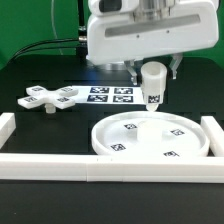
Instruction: Assemble round table
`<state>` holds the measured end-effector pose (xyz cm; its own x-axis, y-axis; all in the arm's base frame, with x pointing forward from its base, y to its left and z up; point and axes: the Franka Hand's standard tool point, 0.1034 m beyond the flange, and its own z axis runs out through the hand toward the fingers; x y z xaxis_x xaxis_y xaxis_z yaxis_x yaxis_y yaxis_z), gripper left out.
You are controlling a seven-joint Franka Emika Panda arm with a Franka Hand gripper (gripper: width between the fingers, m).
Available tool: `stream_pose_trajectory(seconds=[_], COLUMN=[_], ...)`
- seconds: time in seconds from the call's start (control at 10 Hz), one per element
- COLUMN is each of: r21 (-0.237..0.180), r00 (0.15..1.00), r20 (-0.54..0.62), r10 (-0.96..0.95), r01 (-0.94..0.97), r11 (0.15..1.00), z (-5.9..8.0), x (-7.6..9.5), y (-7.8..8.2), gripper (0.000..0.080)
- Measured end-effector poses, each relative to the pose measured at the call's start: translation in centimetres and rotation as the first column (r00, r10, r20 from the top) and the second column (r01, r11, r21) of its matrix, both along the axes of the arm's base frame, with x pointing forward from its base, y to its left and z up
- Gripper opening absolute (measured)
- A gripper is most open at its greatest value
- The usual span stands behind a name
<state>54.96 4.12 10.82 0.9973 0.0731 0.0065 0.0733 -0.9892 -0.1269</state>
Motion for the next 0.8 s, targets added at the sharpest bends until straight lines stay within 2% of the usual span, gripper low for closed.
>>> stream_pose_trajectory(seconds=[0.2,0.5,0.8], r21=[-0.012,-0.070,-0.073], r00=[0.993,0.929,0.935], r20=[0.120,0.370,0.352], r10=[-0.019,0.015,0.043], r01=[0.020,0.012,-0.018], r11=[1.000,0.997,0.997], z=[0.1,0.0,-0.3], x=[0.1,0.8,1.1], y=[-0.2,-1.1,-0.7], gripper=[0.0409,0.0409,0.0409])
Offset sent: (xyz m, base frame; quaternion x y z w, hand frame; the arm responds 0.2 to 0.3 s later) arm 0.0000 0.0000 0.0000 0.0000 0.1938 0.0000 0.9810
